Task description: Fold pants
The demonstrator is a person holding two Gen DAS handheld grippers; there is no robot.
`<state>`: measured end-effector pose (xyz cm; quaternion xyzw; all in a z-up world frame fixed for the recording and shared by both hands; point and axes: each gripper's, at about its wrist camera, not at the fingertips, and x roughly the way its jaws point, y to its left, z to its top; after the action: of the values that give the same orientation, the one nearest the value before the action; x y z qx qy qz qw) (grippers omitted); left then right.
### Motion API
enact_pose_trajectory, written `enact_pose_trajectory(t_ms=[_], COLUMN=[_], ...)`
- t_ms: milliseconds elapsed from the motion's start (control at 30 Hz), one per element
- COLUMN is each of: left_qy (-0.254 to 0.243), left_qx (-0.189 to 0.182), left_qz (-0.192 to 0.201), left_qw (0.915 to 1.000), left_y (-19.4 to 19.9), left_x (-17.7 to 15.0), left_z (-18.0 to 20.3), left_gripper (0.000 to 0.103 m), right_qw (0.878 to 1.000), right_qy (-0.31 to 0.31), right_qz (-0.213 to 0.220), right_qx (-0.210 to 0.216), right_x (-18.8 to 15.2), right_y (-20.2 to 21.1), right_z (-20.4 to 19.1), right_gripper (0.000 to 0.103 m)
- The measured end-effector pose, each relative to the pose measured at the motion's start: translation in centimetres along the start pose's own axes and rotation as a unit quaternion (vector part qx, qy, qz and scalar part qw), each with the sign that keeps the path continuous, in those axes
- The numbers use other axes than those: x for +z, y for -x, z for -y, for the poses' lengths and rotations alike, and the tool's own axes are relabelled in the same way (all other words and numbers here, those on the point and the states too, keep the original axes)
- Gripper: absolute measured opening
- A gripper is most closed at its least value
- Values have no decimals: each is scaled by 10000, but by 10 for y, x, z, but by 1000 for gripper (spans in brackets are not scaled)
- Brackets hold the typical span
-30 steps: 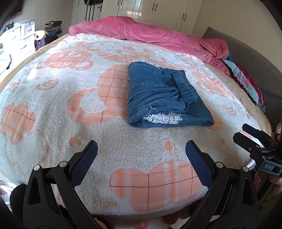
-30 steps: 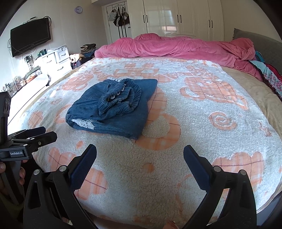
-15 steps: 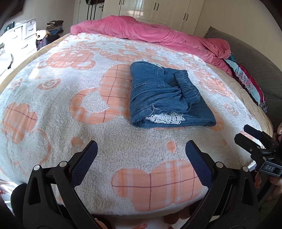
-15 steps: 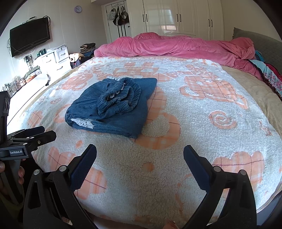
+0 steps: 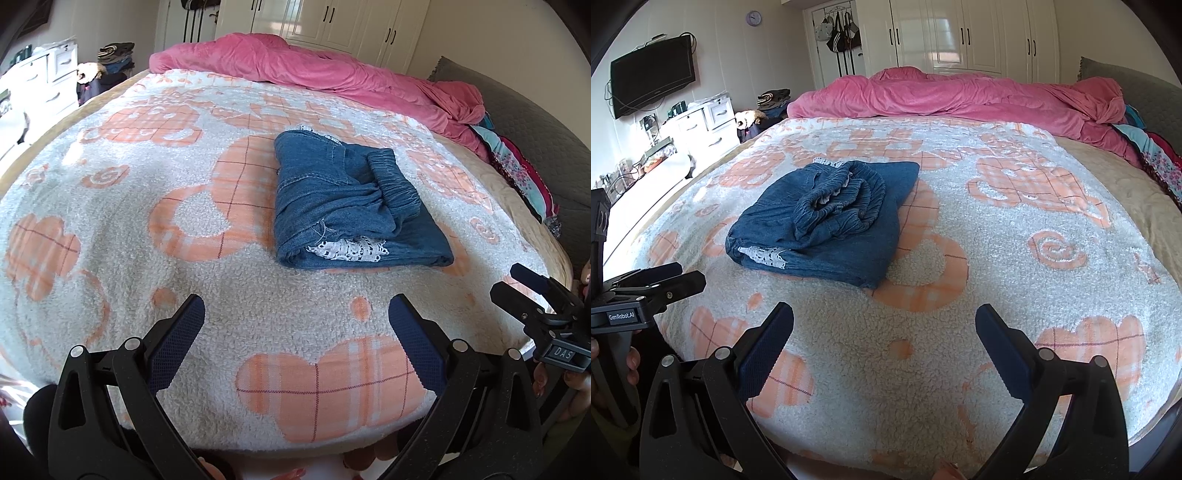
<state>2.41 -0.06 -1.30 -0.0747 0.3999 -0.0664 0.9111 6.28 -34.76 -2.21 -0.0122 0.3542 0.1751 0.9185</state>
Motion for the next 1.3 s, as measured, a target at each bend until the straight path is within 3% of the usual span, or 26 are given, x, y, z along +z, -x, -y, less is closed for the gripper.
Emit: enact_pose_trajectory(t_ms=[1300], left_qy=[-32], left_qx=[62], left_qz=[1], left_qw=[10000], left_y=[0], left_x=[-2], left_z=[3], left_gripper=[94], right_qw=[9998], right_qy=[-11], right_qz=[-121], right_qx=[-157], right_x=[-2], right_y=[-9], right_z=[1], right_gripper=[98])
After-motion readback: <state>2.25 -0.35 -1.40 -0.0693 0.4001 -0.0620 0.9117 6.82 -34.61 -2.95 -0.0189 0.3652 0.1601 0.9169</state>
